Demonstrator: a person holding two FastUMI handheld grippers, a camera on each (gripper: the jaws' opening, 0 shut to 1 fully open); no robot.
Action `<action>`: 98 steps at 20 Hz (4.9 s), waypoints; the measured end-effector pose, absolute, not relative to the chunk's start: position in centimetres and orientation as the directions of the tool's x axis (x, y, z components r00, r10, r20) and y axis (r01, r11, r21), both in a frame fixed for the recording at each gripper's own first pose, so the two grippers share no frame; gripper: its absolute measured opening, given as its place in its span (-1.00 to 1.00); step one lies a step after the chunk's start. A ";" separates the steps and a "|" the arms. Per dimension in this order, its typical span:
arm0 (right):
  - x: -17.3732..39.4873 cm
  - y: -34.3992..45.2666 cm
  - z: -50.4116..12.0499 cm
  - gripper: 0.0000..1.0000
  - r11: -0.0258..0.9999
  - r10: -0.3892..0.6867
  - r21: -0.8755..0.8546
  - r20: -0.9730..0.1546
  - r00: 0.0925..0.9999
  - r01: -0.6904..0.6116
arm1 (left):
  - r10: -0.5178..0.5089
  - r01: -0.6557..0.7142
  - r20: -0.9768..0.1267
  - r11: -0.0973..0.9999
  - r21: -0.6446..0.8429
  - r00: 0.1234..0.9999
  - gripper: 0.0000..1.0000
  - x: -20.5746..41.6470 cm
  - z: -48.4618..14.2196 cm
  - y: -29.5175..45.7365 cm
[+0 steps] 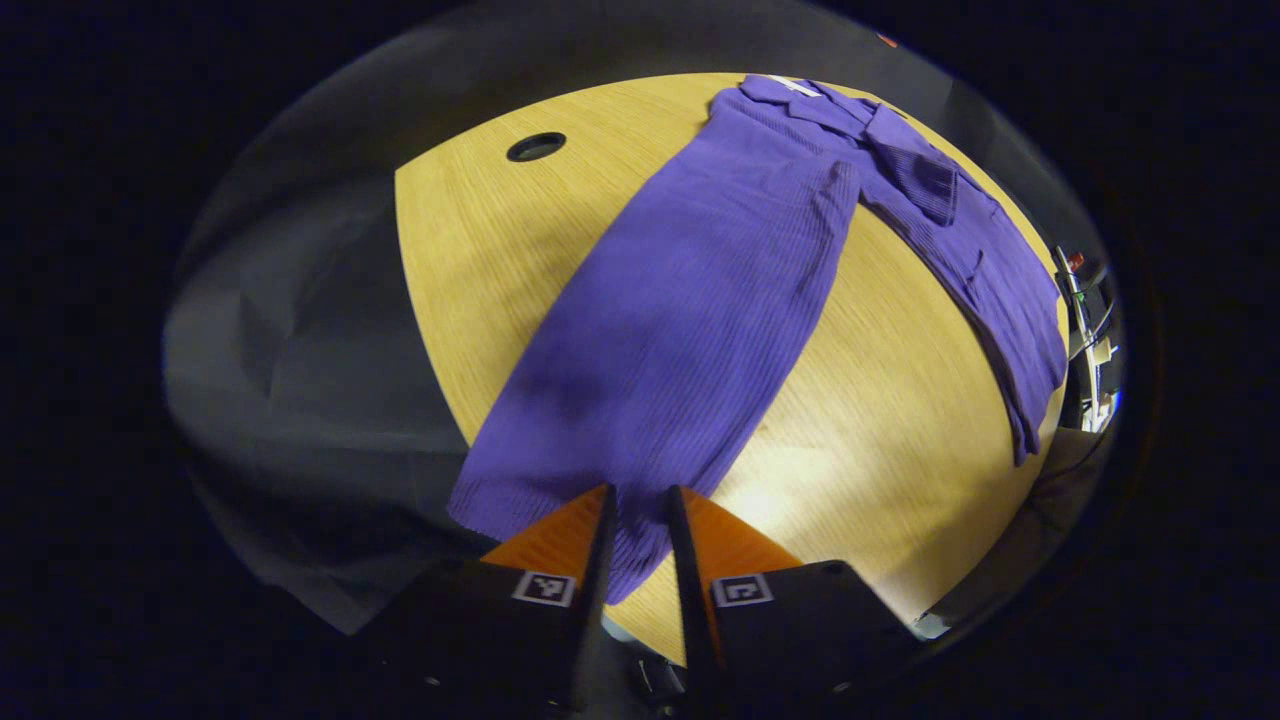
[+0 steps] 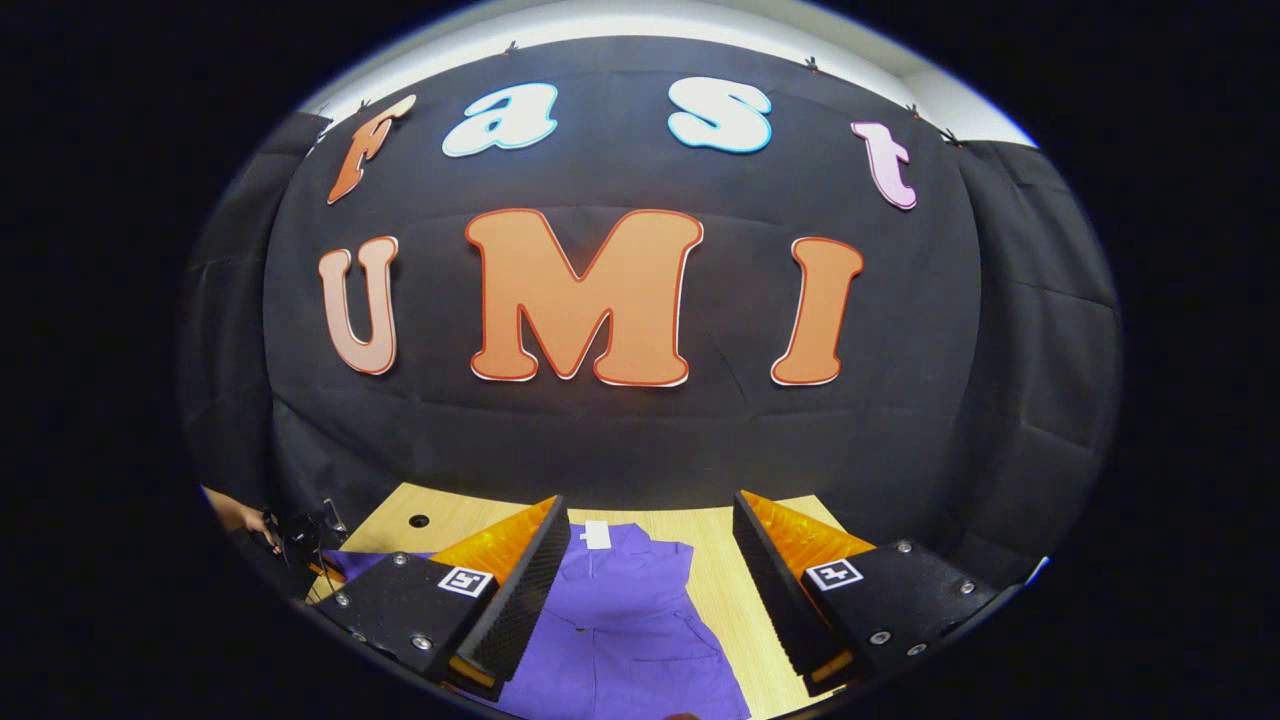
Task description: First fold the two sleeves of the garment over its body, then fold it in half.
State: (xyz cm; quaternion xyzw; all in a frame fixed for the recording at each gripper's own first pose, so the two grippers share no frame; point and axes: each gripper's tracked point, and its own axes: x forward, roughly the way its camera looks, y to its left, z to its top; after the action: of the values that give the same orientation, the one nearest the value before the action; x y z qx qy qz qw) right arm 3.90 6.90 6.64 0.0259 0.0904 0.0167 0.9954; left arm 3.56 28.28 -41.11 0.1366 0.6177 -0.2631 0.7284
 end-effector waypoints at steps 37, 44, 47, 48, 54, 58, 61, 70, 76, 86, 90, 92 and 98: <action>5.7 -11.0 1.4 0.95 0.988 0.116 0.124 -0.167 0.979 -0.096 | -0.364 0.860 -0.867 0.495 0.129 0.340 -0.98 18.7 -11.9 -8.4; 6.0 -15.6 -1.7 0.94 0.990 0.085 0.127 -0.210 0.974 -0.059 | -0.368 0.935 -0.911 0.351 0.046 0.184 -0.98 18.8 -16.6 -21.8; 6.2 -17.0 -2.7 0.94 0.992 0.074 0.119 -0.226 0.971 -0.048 | -0.345 0.949 -0.927 0.315 0.031 0.145 -0.97 18.4 -20.0 -25.5; 6.4 -17.3 -3.1 0.95 0.992 0.072 0.118 -0.232 0.970 -0.045 | -0.329 0.950 -0.934 0.312 0.035 0.142 -0.97 18.3 -21.0 -26.3; 6.5 -18.9 -4.6 0.95 0.994 0.066 0.105 -0.257 0.964 -0.040 | -0.386 0.950 -0.900 0.302 0.085 0.203 -0.58 18.4 -20.8 -31.3; 6.6 -18.5 -4.6 0.95 0.992 0.085 0.109 -0.259 0.962 -0.058 | -0.471 0.937 -0.838 0.326 0.125 0.276 0.05 18.5 -16.5 -32.5; 6.5 -17.9 -4.8 0.95 0.992 0.105 0.094 -0.265 0.959 -0.082 | -0.505 0.906 -0.791 0.398 0.143 0.346 0.35 18.5 -13.6 -30.6; 6.1 -13.3 -6.5 0.95 0.979 0.202 0.091 -0.302 0.932 -0.183 | -0.416 0.638 -0.681 0.764 0.097 0.603 0.63 15.3 -11.3 -16.5; 4.8 -9.9 -9.6 0.96 0.966 0.257 0.114 -0.365 0.895 -0.231 | -0.284 0.428 -0.640 0.900 0.079 0.714 0.67 9.3 -11.5 -9.2; 0.2 -6.5 -18.4 0.96 0.951 0.304 0.130 -0.553 0.775 -0.280 | -0.102 0.193 -0.737 0.980 0.040 0.669 0.76 -1.4 -17.4 -1.6; -2.6 -5.4 -23.1 0.96 0.946 0.306 0.126 -0.655 0.691 -0.299 | -0.069 0.145 -0.812 0.989 0.020 0.580 0.76 -6.1 -21.7 -0.3; -4.7 -5.1 -25.5 0.97 0.942 0.311 0.139 -0.705 0.637 -0.307 | -0.069 0.115 -0.851 0.993 -0.010 0.521 0.76 -8.7 -24.3 0.1; -7.7 -4.0 -31.0 0.97 0.937 0.301 0.147 -0.803 0.514 -0.317 | -0.073 0.049 -0.934 0.997 -0.060 0.349 0.77 -14.0 -30.8 0.4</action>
State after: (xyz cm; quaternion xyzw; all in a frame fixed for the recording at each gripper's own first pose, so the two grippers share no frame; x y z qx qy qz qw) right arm -7.65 -3.96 -31.00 -0.0091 0.4597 0.1776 0.8701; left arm -13.98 0.40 -30.85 -0.0107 0.5693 -0.0371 0.8212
